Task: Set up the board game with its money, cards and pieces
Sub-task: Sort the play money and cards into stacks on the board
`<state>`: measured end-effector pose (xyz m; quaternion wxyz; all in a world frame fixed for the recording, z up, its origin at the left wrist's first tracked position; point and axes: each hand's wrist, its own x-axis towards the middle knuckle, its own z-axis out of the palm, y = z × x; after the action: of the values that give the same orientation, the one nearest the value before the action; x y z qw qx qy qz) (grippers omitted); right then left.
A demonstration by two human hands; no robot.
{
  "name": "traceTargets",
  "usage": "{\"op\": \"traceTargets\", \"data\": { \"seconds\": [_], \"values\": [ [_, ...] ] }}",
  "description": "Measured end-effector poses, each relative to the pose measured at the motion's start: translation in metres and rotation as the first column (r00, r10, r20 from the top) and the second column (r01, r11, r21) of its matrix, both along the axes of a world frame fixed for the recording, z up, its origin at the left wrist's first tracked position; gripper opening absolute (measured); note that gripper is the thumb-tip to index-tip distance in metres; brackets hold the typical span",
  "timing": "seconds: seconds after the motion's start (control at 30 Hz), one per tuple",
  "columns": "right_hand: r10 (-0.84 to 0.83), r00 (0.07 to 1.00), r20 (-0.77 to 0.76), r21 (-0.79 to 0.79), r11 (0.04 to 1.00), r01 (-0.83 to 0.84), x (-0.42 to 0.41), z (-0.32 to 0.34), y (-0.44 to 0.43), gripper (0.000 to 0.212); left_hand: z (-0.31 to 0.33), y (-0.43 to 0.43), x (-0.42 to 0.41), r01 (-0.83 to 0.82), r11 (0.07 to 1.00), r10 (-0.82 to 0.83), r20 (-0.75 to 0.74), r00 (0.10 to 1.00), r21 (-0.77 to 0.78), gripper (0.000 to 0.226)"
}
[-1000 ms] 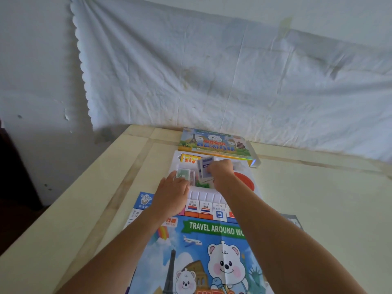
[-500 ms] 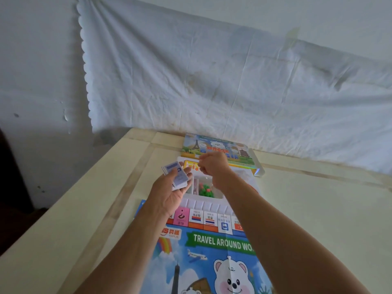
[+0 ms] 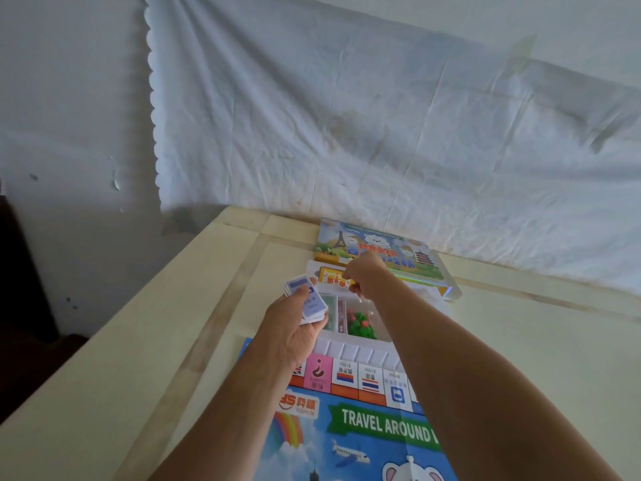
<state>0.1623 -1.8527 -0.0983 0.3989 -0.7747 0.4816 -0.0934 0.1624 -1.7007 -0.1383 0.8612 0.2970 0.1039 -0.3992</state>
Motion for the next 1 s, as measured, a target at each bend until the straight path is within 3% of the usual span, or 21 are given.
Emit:
{"op": "traceTargets", "data": {
  "seconds": [0.1,0.2,0.37,0.6,0.73,0.8,0.9,1.0],
  "values": [
    [-0.014,1.0,0.02,-0.004,1.0,0.014,0.001,-0.003,-0.001,0.024,-0.001,0.001,0.001,0.009,1.0,-0.009,-0.002,1.0,-0.005,0.024],
    [-0.039,0.999,0.022,-0.021,0.999,0.039,0.003,-0.005,0.0,0.013,-0.002,0.0,0.0,0.007,1.0,-0.007,-0.003,1.0,-0.011,0.015],
    [-0.002,1.0,0.001,-0.088,0.996,0.002,0.009,-0.013,0.013,0.007,-0.003,0.0,0.0,0.003,1.0,-0.003,0.02,1.0,-0.006,0.018],
    [-0.06,0.989,0.133,0.172,0.984,0.037,0.0,-0.007,-0.003,0.022,-0.003,0.001,0.0,0.012,1.0,-0.012,0.041,0.999,0.002,0.018],
    [0.056,0.993,0.099,0.053,0.997,-0.062,-0.001,0.003,-0.005,0.016,-0.002,0.001,-0.001,0.017,1.0,-0.017,0.039,0.999,-0.005,0.013],
    [0.036,0.974,0.221,0.048,0.998,-0.048,-0.004,0.01,-0.01,0.014,-0.002,0.002,-0.002,0.021,1.0,-0.02,0.044,0.999,-0.013,0.018],
    [-0.173,0.846,0.505,0.224,0.972,0.065,-0.013,0.022,-0.021,0.017,-0.001,0.002,-0.002,0.026,0.999,-0.025,0.058,0.998,-0.025,0.022],
    [-0.265,0.814,0.517,0.337,0.937,0.092,-0.021,0.026,-0.024,0.013,-0.002,0.002,-0.001,0.024,1.0,-0.024,0.066,0.998,-0.003,0.022]
  ]
}}
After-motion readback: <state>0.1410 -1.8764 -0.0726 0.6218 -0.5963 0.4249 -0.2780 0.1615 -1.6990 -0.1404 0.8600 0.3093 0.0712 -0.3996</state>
